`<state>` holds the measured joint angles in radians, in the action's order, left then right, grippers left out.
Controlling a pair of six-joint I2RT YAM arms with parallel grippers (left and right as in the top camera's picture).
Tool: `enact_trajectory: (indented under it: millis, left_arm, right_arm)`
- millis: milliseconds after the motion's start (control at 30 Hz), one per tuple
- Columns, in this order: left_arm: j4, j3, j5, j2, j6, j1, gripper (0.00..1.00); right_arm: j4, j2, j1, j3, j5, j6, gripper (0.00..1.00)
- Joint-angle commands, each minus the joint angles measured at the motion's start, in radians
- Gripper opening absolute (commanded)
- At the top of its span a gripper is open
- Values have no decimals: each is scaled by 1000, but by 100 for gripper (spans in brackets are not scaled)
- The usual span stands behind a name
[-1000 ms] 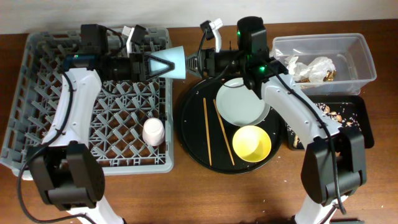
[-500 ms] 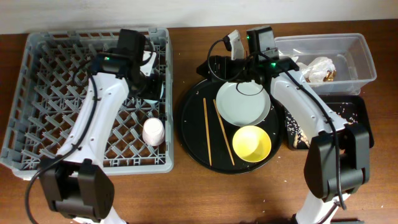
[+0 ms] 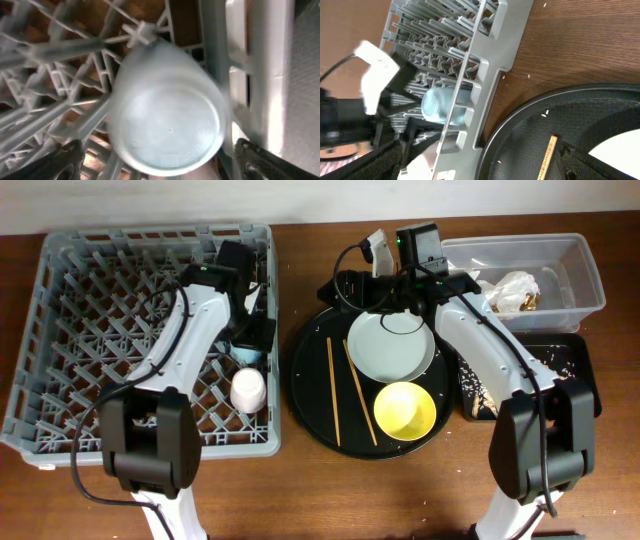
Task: Sort waste into correct bins and load items into the dishwasher rack
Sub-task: 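Place the light-blue cup in the dish rack with the left gripper, then grasp the yellow bowl with the left gripper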
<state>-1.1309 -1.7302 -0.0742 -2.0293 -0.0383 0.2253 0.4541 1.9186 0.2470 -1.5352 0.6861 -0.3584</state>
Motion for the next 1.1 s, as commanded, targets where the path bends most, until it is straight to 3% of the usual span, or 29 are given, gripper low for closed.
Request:
enact_trajectory:
  millis: [0, 100, 233, 333, 400, 433, 533, 667, 800, 867, 933, 1067]
  left_arm:
    - [-20, -175, 89, 8, -26, 10, 99]
    - [-42, -290, 179, 18, -25, 12, 99]
    - [-48, -316, 283, 44, -12, 13, 99]
    - [-67, -316, 385, 55, 5, 12, 99]
    - [-63, -316, 386, 55, 5, 13, 99]
    - [-65, -316, 386, 55, 5, 20, 99]
    - [-87, -315, 385, 54, 31, 111, 97]
    - [-87, -270, 321, 45, 35, 284, 93]
    - [24, -94, 321, 44, 34, 409, 89]
    - [89, -7, 322, 43, 27, 440, 89]
    - [168, 72, 321, 43, 27, 466, 81]
    - [267, 121, 313, 26, 22, 482, 79]
  right_arm:
    - [89, -28, -46, -32, -35, 56, 98]
    - [262, -94, -76, -69, -174, 101, 98]
    - [425, -196, -77, -70, -373, 119, 98]
    - [598, -202, -80, -69, -385, 143, 100]
    - [702, -201, -76, -69, -418, 145, 91]
    - [733, -201, -78, -69, -467, 130, 91]
    - [717, -222, -148, -80, -512, 11, 99]
    - [670, -312, -303, -154, -545, -10, 98]
    - [601, -313, -465, -153, -567, -25, 99]
    - [604, -306, -498, -152, -567, -24, 99]
    - [604, -306, -513, -152, -567, -24, 99]
    - [604, -306, -514, -152, -567, -24, 99]
